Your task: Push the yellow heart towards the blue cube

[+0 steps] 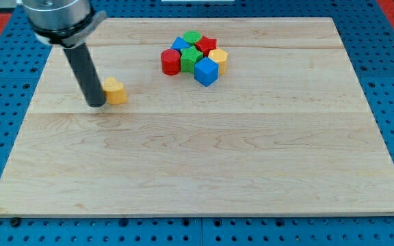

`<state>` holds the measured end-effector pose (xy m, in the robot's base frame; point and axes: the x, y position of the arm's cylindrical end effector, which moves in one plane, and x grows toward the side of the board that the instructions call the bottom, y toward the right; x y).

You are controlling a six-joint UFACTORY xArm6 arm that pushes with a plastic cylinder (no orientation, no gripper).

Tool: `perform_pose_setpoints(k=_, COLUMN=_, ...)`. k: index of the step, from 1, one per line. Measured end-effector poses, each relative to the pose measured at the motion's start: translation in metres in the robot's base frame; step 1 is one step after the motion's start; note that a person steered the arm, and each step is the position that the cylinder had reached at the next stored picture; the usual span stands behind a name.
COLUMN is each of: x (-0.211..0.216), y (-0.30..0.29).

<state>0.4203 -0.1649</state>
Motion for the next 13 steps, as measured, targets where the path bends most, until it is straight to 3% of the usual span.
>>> perform_pose_setpoints(k=5, x=-0.057, y=-0.004)
perform_pose_setpoints(k=8, x=-0.060, y=0.064)
perform_pose_setpoints(k=13, x=-0.060, y=0.036)
